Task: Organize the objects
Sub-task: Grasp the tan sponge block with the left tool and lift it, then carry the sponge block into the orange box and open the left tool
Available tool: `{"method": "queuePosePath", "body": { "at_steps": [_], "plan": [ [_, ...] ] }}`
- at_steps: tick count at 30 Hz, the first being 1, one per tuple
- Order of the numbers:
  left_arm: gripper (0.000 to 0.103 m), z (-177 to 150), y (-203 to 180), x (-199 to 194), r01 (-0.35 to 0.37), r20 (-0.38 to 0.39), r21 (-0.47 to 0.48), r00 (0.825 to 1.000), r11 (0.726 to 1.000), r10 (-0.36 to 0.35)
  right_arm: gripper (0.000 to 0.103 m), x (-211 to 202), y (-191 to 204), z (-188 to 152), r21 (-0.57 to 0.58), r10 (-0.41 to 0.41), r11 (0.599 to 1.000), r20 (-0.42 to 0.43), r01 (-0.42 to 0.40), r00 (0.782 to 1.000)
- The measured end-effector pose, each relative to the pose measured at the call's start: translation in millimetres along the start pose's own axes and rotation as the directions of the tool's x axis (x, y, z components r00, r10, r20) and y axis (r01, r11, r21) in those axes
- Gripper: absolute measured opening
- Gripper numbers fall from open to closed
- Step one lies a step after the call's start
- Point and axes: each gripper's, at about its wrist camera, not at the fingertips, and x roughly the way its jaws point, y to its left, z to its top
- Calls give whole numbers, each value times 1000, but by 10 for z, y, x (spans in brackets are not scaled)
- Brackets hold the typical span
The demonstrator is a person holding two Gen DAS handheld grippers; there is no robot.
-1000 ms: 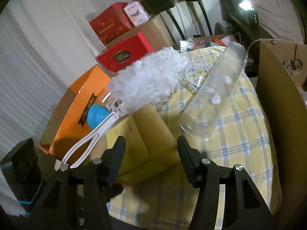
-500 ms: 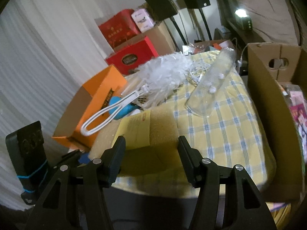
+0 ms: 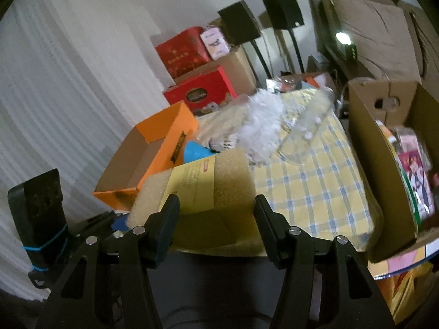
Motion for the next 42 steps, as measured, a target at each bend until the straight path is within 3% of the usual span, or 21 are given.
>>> {"method": "queuePosePath", "body": {
  "at_steps": [9, 18, 22, 29, 38, 42],
  "plan": [
    [52, 222, 615, -447, -21, 111, -129, 993, 991, 35, 58, 325, 510, 251, -86, 83, 993, -13, -84, 996],
    [55, 342, 1277, -820, -43, 165, -273, 982, 961, 91, 58, 737, 1015, 505, -135, 200, 969, -59, -207, 978],
    [55, 344, 1533, -874, -63, 162, -318, 979, 946, 120, 58, 964, 1175, 576, -135, 244, 957, -99, -256, 965],
    [58, 206, 1918, -866, -82, 133, -373, 981, 924, 140, 58, 1352, 1455, 531, -185, 245, 944, -166, -274, 955],
    [59, 66, 2177, -584, -83, 65, -399, 991, 913, 118, 58, 1693, 1489, 419, -201, 202, 949, -203, -243, 958],
    [65, 58, 2217, -415, -97, 21, -388, 993, 917, 114, 57, 1788, 1456, 395, -220, 174, 951, -199, -217, 964]
  ]
}}
